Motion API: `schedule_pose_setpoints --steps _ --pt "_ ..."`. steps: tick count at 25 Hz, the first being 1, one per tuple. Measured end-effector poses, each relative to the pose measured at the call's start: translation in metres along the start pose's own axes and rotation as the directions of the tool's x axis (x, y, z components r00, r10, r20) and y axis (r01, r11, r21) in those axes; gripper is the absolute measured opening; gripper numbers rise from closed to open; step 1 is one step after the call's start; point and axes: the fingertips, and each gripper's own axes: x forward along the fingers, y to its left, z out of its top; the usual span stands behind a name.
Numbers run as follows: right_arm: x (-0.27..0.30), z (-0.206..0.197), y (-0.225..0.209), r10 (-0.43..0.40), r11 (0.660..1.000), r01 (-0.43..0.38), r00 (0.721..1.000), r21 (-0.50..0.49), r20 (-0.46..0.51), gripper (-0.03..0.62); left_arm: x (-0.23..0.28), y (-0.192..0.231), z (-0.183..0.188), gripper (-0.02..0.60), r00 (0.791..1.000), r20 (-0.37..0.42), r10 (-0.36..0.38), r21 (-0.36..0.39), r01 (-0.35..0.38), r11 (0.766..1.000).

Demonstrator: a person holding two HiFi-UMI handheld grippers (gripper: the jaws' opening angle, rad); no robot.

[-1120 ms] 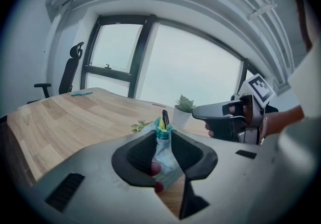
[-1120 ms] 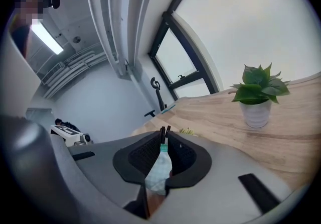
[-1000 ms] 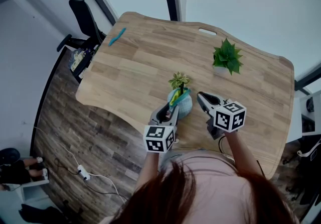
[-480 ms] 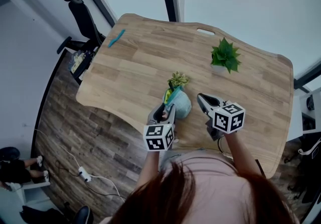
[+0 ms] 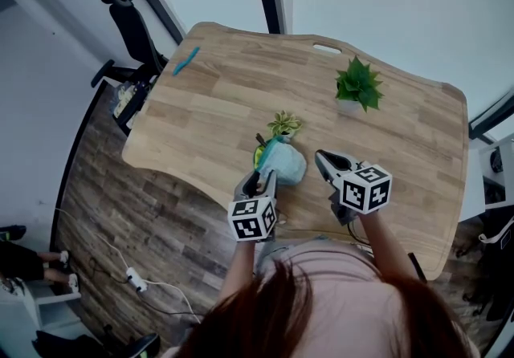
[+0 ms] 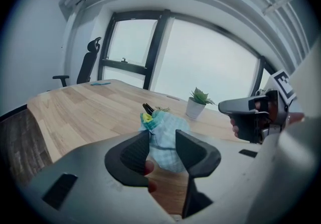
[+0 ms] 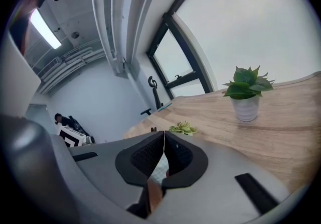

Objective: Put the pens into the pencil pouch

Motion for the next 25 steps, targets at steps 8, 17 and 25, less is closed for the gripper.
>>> schedule_pose_setpoints --steps 8,17,25 --pt "-0.002 -0.009 0.006 0.007 1.0 -0.007 1.0 -0.005 -0.014 0.003 -0.003 0.014 -0.029 0.15 0.997 -0.068 0.022 -0.08 -0.028 0.996" --pt "-0.004 -0.02 0.015 0.027 1.0 -0.027 0.999 -0.003 -0.041 0.003 -0.007 0.029 -0.068 0.155 0.989 -0.142 0.042 -0.184 -0.068 0.98" --pt "-0.007 -0.029 0.021 0.04 0.999 -0.04 0.998 0.0 -0.053 0.003 -0.016 0.044 -0.094 0.186 0.981 -0.183 0.062 -0.264 -0.11 0.958"
